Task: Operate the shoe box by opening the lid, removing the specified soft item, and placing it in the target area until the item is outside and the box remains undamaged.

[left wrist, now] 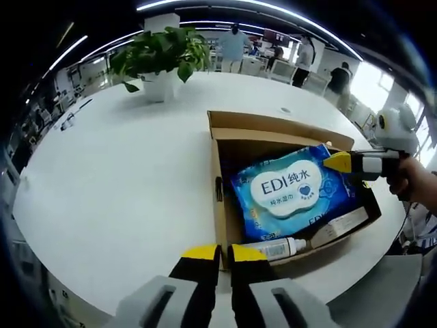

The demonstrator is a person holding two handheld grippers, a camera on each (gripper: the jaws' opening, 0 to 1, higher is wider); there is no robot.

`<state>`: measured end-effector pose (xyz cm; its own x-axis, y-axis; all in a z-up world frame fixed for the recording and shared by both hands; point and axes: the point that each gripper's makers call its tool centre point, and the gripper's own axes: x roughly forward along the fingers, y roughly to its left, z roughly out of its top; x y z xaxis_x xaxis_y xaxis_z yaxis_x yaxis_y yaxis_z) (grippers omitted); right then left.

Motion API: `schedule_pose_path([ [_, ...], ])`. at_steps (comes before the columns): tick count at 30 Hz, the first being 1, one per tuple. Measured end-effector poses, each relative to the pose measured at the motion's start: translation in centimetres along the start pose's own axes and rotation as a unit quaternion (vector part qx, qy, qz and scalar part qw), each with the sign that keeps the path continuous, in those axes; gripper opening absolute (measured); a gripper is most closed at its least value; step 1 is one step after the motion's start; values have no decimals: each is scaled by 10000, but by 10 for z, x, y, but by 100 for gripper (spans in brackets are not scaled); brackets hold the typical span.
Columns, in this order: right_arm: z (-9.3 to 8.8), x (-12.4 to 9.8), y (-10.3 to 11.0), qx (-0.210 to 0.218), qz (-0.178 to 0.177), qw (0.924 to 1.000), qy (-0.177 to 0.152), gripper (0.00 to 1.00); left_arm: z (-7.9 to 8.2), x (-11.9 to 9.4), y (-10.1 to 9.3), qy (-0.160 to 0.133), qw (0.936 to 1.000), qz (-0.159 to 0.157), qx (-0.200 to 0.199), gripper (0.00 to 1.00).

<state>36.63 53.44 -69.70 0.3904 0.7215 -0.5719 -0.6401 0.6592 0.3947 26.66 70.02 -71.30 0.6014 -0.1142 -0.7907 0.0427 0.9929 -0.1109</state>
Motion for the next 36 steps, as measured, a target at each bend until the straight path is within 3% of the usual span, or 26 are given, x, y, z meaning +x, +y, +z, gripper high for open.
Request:
schedule_pose_path([
  [6,-1,-11,-1,-11,-39,10000,-85,0,4,-8,-5,-18,9999,36,111,5],
  [11,-2,-20,-7,40,-105,9999,-115,0,16,-17,-8,-185,9998,-7,72,7],
  [19,-9,-26,-17,47,-211,9997,-79,0,35,-18,-28,-306,9989,-147,329,12],
  [36,-19,-27,-36,61,-349,9993,90,0,25,33,-64,382,9947,-755,587,19],
])
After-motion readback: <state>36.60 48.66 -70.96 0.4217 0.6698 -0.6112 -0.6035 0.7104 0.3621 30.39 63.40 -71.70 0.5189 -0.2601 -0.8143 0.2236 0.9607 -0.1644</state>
